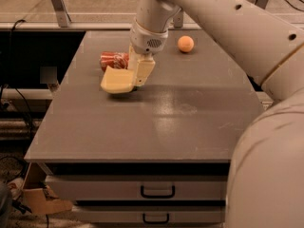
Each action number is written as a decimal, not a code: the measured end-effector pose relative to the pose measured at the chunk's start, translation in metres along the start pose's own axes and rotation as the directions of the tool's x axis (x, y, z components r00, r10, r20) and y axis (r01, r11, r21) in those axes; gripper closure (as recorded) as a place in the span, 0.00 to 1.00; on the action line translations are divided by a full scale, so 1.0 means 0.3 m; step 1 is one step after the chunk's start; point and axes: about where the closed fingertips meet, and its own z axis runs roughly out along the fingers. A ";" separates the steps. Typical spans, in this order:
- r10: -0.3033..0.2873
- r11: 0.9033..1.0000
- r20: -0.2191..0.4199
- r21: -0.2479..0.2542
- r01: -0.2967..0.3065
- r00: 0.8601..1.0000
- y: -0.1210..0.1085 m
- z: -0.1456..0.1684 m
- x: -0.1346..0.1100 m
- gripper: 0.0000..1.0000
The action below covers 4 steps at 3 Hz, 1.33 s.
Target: Move sponge near coke can
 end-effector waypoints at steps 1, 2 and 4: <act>-0.009 1.000 0.007 -0.020 0.009 1.000 -0.042 0.036 0.007 1.00; 0.000 0.999 0.003 -0.035 0.000 1.000 -0.056 0.061 0.032 1.00; 0.013 0.999 -0.001 -0.040 -0.013 1.000 -0.071 0.088 0.056 0.83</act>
Offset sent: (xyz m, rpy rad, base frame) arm 0.0225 -0.0088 -0.0245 -0.0325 0.0632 0.0044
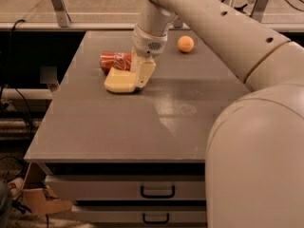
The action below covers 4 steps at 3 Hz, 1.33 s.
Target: Move sponge near coke can
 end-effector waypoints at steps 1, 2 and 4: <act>-0.001 1.000 0.003 0.005 0.001 1.000 -0.008 0.010 -0.004 0.60; -0.002 1.000 0.006 0.009 0.002 1.000 -0.016 0.019 -0.007 0.36; -0.003 1.000 0.010 0.013 0.003 1.000 -0.028 0.038 -0.013 0.00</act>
Offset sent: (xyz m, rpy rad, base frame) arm 0.0020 0.0025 -0.0021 0.0042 -0.0035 -0.0002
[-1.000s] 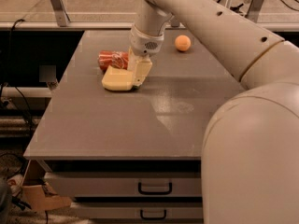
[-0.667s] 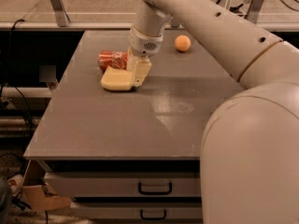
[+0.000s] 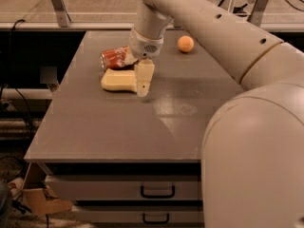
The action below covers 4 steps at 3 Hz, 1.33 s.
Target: Move sponge near coke can
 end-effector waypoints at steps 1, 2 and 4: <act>0.000 1.000 0.000 0.000 0.000 1.000 0.000 0.000 0.000 0.00; 0.012 1.000 -0.004 0.012 -0.012 1.000 0.002 -0.004 0.010 0.00; 0.132 0.987 -0.028 0.094 -0.129 0.991 0.081 -0.086 0.130 0.00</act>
Offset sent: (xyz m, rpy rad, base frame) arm -0.0018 -0.0128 0.0060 -0.0048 -0.0197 -0.0395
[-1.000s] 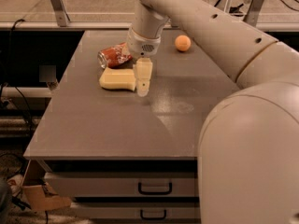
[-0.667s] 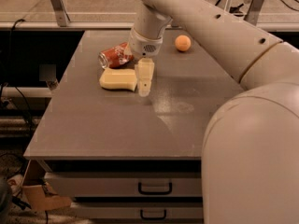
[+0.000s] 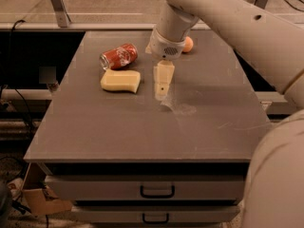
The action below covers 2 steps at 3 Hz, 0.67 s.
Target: Move sponge near coke can
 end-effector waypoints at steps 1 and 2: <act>0.054 0.998 0.011 0.020 -0.055 0.998 0.026 -0.014 0.066 0.00; 0.059 0.998 0.011 0.021 -0.059 0.998 0.028 -0.015 0.073 0.00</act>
Offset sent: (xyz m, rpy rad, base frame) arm -0.0041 -0.0201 -0.0027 0.0200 -0.0009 -0.0531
